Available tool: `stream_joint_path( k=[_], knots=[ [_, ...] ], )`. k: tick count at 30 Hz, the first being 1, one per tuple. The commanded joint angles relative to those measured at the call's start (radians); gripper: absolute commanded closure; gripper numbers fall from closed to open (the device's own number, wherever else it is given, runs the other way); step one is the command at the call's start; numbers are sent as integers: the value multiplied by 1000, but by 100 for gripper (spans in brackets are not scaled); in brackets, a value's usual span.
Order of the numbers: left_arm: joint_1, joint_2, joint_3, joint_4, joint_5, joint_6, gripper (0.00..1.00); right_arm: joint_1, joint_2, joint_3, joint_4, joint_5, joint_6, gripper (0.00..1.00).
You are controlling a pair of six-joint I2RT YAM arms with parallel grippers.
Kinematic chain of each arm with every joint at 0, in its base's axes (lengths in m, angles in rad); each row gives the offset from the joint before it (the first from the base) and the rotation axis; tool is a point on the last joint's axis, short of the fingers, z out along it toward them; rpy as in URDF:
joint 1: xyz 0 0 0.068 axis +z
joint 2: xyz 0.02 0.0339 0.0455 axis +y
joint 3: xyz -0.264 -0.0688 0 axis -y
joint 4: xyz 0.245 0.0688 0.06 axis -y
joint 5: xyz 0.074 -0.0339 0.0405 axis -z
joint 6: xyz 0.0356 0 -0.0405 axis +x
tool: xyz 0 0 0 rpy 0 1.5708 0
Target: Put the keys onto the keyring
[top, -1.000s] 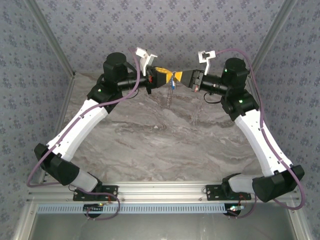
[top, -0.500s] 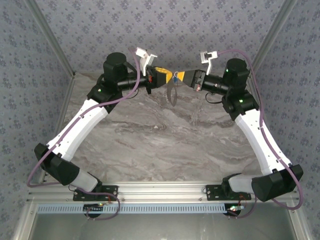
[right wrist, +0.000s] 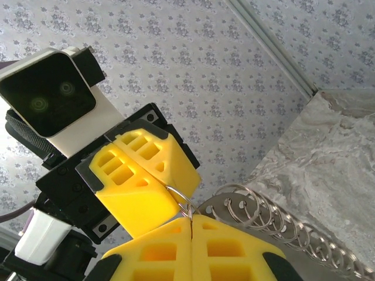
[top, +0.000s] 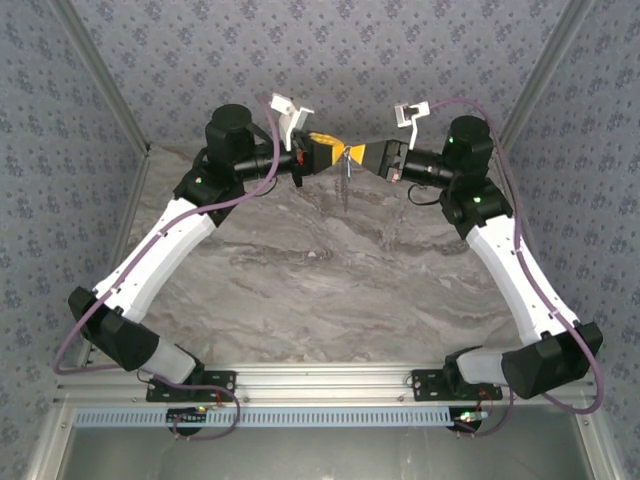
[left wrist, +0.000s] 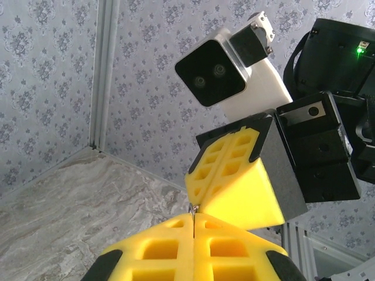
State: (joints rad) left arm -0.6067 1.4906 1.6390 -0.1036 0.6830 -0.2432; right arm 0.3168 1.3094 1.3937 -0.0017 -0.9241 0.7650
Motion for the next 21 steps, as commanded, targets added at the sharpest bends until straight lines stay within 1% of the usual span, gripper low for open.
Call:
stream_joint_path(
  k=[1,9,21],
  knots=[
    [-1,-25,25,71,-1,12,100,7,3,-19,45,-45,39,100],
    [-1,-32,22,81,-21,15,100,-4,-14,-74,77,-57,74,100],
    [-1,-27,23,93,-28,10,100,-2,-4,-70,103,-90,99,100]
  ],
)
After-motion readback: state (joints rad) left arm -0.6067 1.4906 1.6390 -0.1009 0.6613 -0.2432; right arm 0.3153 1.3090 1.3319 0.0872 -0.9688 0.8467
